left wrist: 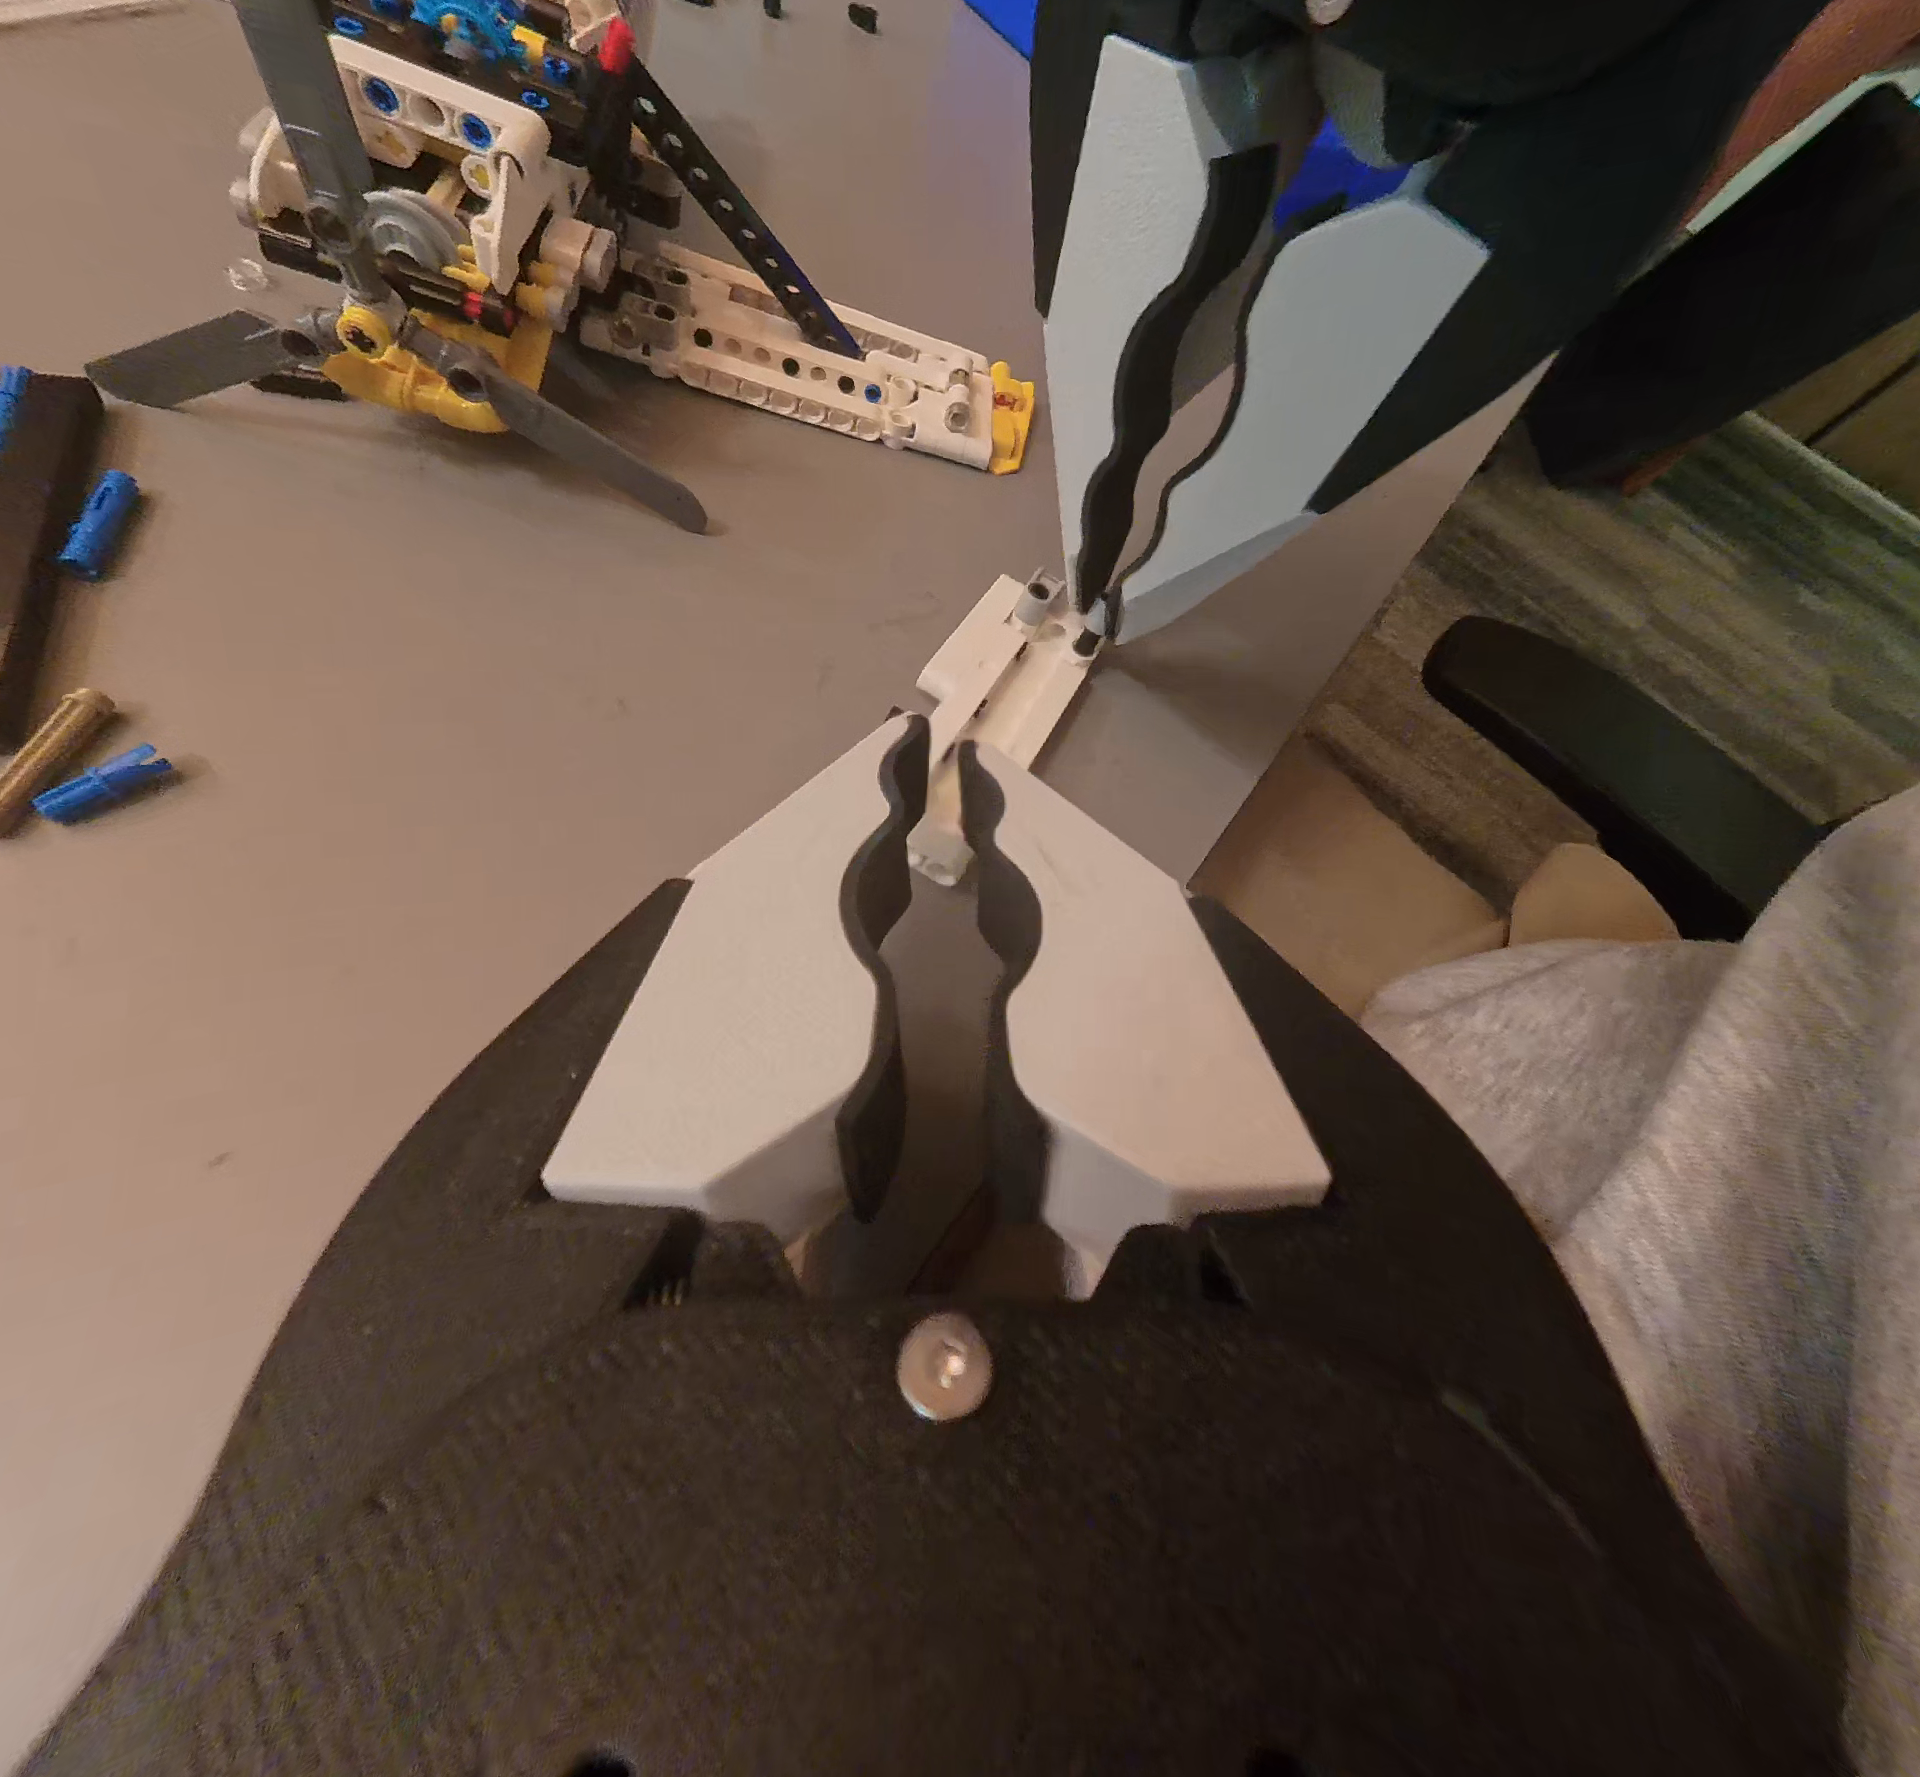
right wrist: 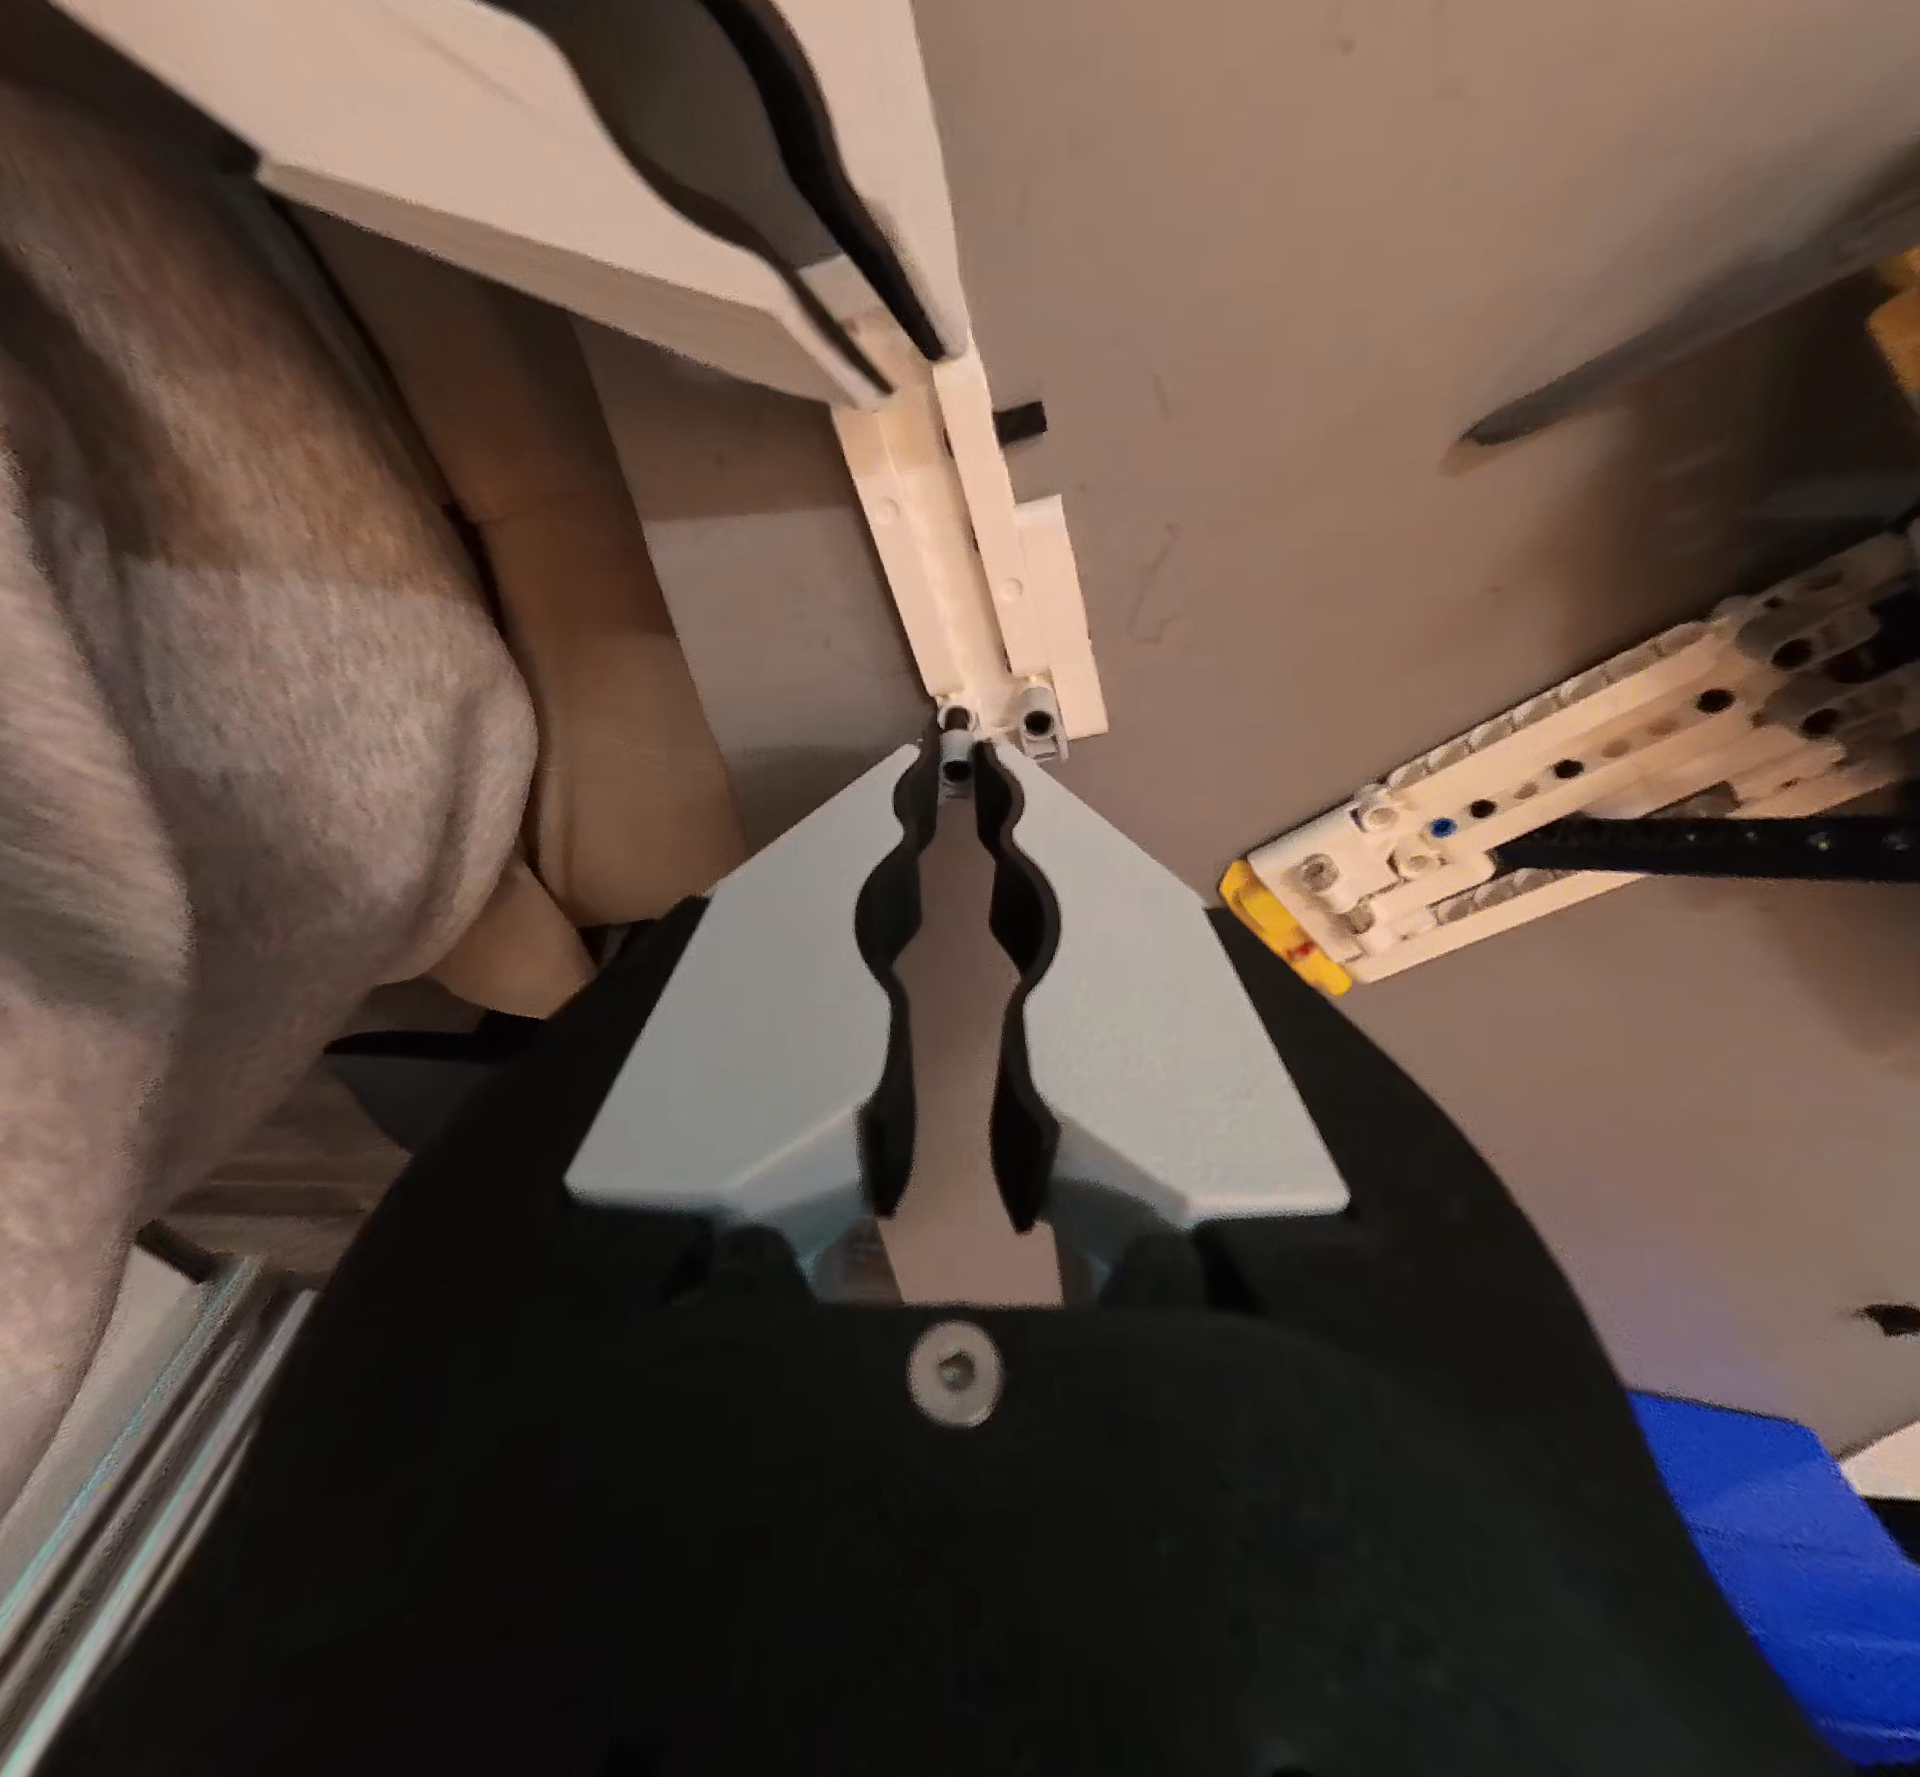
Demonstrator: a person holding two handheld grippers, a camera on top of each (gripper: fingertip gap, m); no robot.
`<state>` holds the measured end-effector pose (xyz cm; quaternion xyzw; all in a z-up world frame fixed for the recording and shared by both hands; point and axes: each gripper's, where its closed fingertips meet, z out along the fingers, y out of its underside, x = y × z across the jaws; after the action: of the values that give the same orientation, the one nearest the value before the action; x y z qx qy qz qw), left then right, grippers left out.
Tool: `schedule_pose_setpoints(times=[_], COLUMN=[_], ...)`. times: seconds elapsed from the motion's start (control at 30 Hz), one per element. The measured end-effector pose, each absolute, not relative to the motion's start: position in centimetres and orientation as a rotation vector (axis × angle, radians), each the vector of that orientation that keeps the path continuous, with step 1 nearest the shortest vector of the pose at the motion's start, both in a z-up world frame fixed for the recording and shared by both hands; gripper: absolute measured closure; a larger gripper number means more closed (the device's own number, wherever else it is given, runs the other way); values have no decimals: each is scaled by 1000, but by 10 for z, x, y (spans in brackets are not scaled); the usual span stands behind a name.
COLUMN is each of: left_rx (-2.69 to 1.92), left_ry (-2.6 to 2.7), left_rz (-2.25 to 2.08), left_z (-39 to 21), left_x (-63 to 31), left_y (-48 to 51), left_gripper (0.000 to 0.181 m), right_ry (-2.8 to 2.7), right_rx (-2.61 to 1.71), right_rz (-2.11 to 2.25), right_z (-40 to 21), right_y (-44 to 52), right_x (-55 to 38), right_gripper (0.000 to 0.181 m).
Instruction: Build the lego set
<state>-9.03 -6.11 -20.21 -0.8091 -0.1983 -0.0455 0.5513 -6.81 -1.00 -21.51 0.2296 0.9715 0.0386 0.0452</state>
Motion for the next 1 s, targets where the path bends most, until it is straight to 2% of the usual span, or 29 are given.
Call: schedule_pose_setpoints(times=[0.07, 0.27, 0.63, 0.83, 1.0], left_rx=[-1910, -1927, -1919, -1900, -1905], left_ry=[-462, -439, -473, -494, -489], left_rz=[-100, -72, -57, -111, -95], left_z=[-201, -202, -203, -202, -203], left_x=[-90, -89, -93, -93, -93], left_y=[-61, -61, -61, -62, -62], left_gripper=[170, 168, 178, 181, 181], right_ry=[2968, 2933, 2911, 2942, 3025], right_rx=[727, 786, 676, 667, 643], right_rz=[173, 230, 450, 377, 134], right_z=[-215, -215, -216, -217, -216], right_y=[-5, -1, -4, -6, -5], right_x=[-71, -72, -73, -74, -74], right_gripper=[176, 176, 176, 176, 176])
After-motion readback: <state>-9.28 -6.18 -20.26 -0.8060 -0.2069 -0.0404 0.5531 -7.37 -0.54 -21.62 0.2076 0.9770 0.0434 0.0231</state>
